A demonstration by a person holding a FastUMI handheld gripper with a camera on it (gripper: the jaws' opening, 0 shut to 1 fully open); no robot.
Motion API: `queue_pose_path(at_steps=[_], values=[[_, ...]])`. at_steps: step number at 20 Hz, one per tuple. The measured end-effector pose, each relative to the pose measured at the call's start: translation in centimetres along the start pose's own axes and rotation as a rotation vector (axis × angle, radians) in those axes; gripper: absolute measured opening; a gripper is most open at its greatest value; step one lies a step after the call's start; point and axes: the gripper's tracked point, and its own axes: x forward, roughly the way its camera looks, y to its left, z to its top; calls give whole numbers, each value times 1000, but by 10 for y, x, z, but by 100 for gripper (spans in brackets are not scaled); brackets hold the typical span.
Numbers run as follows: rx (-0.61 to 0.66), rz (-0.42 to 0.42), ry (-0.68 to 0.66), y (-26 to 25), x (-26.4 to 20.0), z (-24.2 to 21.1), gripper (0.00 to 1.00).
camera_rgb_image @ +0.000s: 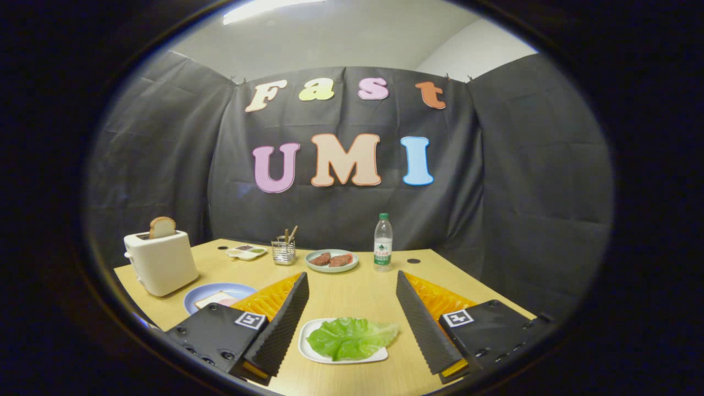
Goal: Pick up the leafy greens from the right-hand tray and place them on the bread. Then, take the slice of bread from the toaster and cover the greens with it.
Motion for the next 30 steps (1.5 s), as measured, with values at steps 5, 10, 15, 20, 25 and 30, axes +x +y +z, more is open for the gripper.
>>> queue_pose_path(at_steps=[5,10,15,20,25,30], values=[[-11,7,51,-3,5,-5,100],[7,0,140,-9,14,-20,100],[-7,-31,277,-30,34,-51,100],[38,-62,399,-49,52,-92,100],[31,-67,499,-55,58,-133,100],[72,-105,558,-68,75,-157,100]])
